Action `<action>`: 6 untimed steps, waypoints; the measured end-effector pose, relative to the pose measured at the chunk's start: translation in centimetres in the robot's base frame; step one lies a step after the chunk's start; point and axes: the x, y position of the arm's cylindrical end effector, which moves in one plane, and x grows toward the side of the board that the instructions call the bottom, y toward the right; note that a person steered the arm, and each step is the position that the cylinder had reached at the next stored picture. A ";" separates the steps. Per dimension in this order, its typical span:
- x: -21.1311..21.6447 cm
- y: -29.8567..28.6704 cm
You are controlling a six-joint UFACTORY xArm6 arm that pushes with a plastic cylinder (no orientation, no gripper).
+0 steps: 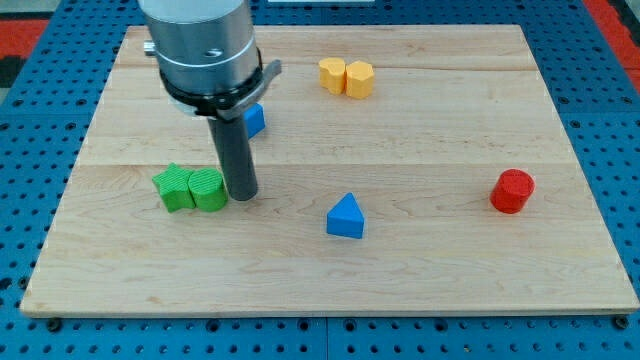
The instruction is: Move the blue triangle up a bit
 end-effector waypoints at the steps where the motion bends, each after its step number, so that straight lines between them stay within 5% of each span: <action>1: 4.4 2.6; 2: 8.1 4.4; 3: 6.6 9.7; 6: -2.2 11.1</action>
